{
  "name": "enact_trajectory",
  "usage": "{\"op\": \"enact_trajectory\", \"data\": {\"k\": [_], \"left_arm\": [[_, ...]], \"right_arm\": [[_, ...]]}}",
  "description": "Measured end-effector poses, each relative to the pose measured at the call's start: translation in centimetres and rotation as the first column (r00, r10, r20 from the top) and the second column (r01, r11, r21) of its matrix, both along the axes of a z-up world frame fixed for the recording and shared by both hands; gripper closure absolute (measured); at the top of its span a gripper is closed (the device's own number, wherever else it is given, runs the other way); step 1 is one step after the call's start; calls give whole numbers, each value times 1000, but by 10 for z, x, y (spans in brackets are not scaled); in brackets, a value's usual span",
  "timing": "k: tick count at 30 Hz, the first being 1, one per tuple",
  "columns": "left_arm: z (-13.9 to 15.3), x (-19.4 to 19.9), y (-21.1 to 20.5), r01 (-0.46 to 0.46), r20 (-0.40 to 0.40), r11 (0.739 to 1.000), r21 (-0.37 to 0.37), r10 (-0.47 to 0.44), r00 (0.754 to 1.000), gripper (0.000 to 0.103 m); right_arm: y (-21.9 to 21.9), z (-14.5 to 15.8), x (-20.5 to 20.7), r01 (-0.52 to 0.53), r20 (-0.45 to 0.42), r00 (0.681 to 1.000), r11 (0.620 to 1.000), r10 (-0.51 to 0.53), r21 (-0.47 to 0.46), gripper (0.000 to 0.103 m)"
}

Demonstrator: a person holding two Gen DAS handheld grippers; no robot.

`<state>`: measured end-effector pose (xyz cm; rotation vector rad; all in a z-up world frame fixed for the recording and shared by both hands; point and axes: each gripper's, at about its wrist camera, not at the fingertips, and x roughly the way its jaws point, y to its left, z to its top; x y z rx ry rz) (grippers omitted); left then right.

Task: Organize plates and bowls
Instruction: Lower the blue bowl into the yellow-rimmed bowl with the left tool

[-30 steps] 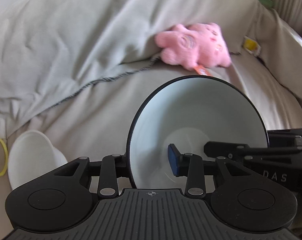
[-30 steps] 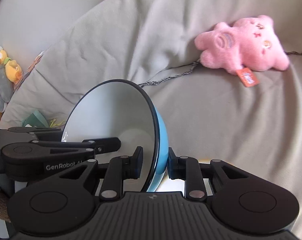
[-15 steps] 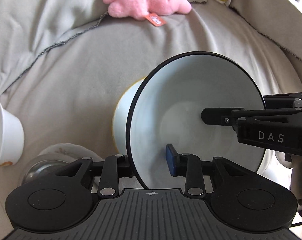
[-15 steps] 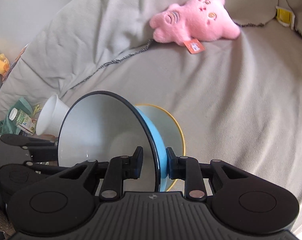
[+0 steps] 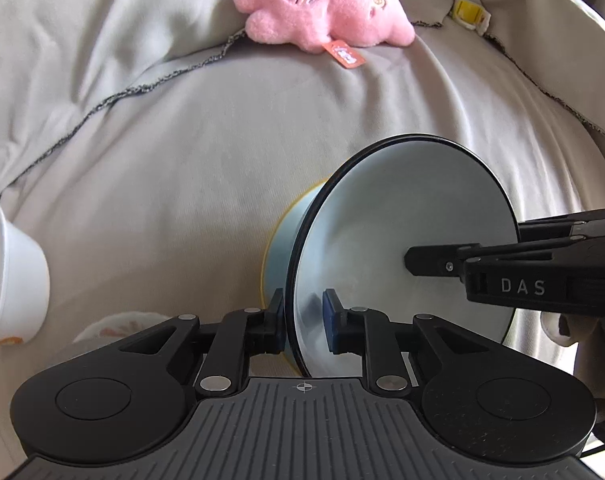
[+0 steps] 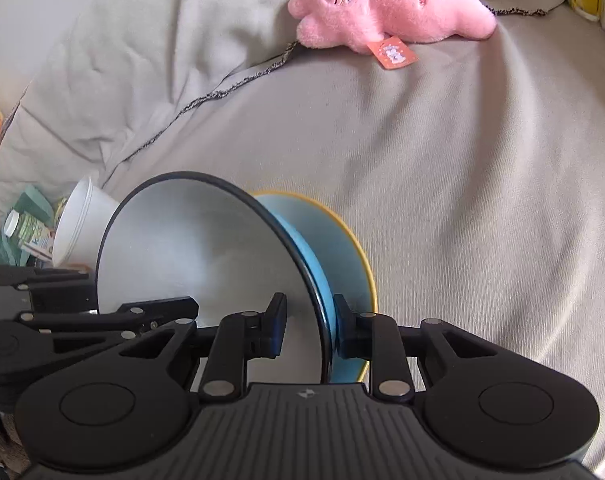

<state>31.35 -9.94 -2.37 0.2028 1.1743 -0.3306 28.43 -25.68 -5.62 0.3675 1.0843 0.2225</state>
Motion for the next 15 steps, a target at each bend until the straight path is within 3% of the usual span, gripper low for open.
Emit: {"op": "enact_trajectory", "data": {"k": [9,15], "left_arm": [[-2,11,5,-17,-63,998,-52,14,998,85],[-2,1,-10,62,-8,997,41,-62,998,81]], "right_arm": [[-3,2,2,-16,-4,1000,1000,16,-14,77],[10,7,-3,-38,2,999,995,39,-89,72]]}}
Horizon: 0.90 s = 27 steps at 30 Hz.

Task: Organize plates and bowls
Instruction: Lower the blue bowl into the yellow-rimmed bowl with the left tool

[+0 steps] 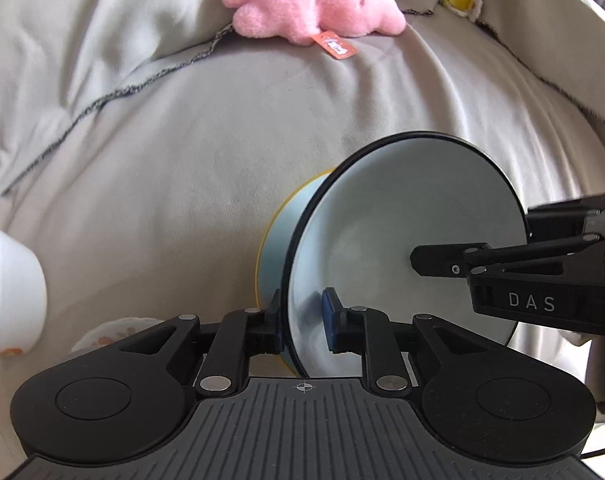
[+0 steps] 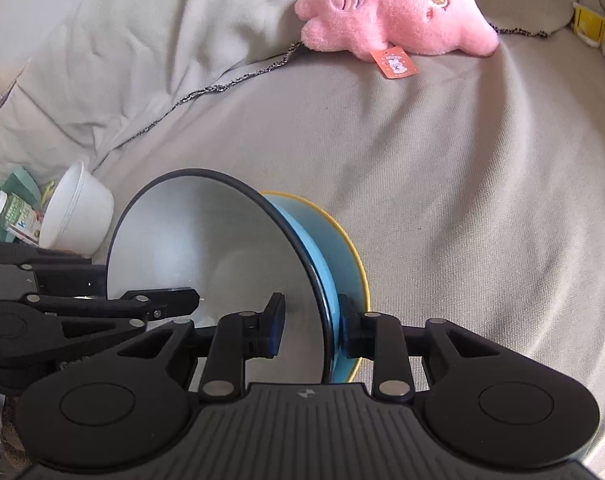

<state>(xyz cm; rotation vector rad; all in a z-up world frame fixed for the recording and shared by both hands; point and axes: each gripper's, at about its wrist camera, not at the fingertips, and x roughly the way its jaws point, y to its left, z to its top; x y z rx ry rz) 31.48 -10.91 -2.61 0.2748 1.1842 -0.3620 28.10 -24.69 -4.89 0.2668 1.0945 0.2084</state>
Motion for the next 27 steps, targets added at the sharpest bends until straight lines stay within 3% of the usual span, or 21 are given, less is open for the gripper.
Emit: {"op": "enact_trajectory", "data": {"k": [9,17,22,27], "left_arm": [[10,2,2,5,-11,1000,6,-5,1000,81],[31,2,7,-8,57,999,35,6,998,81],[28,-3,-1,13,89,992,128,-25,996,80],[21,-3,-3,24,100,990,137,-38,994,81]], "right_arm": [[2,-4,-2,15,6,1000,1000,-15,-7,71],[8,-5,-6,4,34,999,1000,-3,-16,71],[10,2,-5,20,66,998,999,-17,-44,71],[1,12,-9,20,89,996,999,-17,-37,71]]}}
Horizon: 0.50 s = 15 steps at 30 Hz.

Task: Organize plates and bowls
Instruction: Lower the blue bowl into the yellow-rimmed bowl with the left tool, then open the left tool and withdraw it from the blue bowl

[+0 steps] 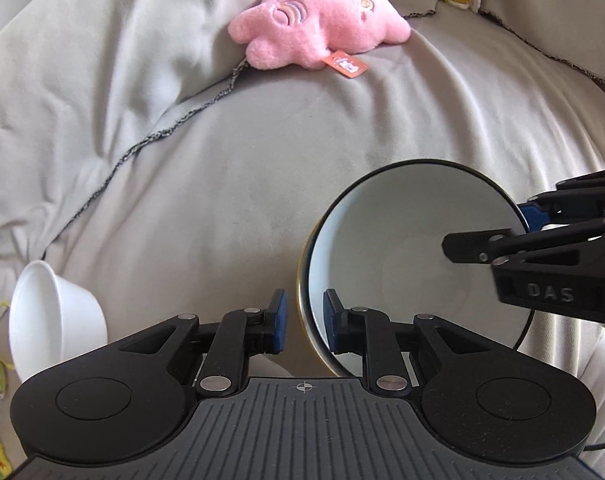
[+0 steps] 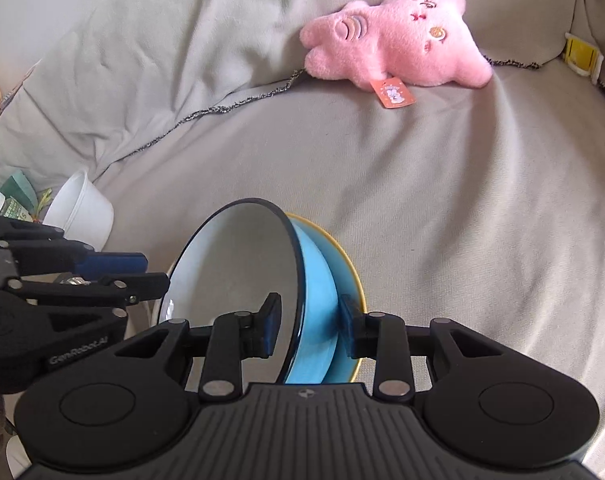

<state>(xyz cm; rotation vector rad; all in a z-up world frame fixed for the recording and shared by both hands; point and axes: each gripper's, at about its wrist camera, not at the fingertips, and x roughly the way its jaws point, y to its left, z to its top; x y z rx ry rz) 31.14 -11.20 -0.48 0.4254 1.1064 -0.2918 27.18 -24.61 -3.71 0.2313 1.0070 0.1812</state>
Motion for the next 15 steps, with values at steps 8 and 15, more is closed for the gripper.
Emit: {"op": "enact_trajectory", "data": {"k": [8,15], "left_arm": [[-7,5,5,-24,7,1000,18,24,1000,81],[-6,9,11,-47,26,999,26,47,999,81]], "right_arm": [[-4,11,-7,-5,35,999,1000,5,-11,81],[1,7,-1,1,60,998,1000,0,-15,82]]}}
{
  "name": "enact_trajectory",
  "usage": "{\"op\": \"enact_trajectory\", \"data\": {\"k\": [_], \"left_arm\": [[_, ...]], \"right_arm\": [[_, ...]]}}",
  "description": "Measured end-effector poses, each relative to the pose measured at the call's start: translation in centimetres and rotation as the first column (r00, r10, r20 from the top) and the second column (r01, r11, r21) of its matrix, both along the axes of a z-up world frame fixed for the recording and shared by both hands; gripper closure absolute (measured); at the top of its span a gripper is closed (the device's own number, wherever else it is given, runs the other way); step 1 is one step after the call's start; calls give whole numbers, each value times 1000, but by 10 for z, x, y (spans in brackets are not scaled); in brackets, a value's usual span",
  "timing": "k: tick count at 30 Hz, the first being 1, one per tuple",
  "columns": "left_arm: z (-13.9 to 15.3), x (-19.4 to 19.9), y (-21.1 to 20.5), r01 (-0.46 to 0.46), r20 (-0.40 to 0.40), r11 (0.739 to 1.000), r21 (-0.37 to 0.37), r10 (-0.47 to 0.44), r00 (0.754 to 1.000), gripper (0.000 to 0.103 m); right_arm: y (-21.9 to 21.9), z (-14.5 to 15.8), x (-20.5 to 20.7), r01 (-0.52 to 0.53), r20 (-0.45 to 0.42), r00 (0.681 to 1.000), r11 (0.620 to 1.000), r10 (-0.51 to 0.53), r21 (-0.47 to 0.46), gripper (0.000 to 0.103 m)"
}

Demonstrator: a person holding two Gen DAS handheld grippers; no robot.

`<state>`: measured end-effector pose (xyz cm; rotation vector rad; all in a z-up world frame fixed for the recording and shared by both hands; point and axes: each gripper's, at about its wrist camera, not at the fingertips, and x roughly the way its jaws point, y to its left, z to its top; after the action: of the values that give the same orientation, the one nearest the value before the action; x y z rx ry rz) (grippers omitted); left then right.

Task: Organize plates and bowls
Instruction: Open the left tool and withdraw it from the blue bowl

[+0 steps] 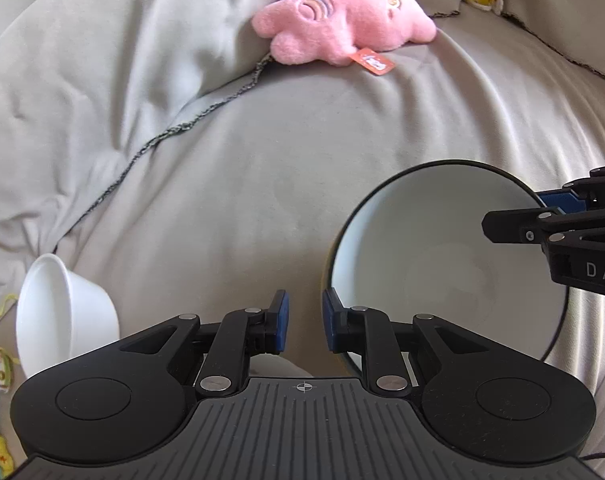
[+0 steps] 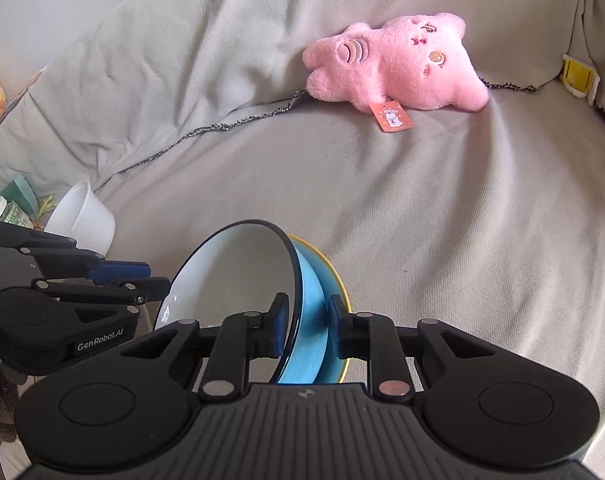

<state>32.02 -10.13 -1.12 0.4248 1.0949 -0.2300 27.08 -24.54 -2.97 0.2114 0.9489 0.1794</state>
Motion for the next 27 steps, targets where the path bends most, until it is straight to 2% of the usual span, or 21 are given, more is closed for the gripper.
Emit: {"op": "enact_trajectory", "data": {"k": [3,7,13,17,23,27], "left_arm": [[-6,4,10,-39,-30,999,-16,39,999,81],[-1,5,24,-64,-42,989,-133,59,997,84],[16,-3,37,-57,-8,965,-256,57,998,83],[23,-7,52,-59,-3,935,-349,62,998,81],[26,-4,92,-167,-54,873,-458,160,986,81],[29,-5,122,-216,-75,831,-512,207,975,81]], "right_arm": [[-1,-6,1,10,7,1000,1000,-10,-14,82],[-7,-9,-1,16,-4,1000,1000,-16,24,82],[-9,-8,-3,45,-31,999,999,-44,27,81],[-4,-8,-9,58,-24,998,998,-58,9,82],[9,-5,3,50,-9,999,996,-51,-75,82],[4,-4,2,59,-17,998,997,-60,-43,82]]}}
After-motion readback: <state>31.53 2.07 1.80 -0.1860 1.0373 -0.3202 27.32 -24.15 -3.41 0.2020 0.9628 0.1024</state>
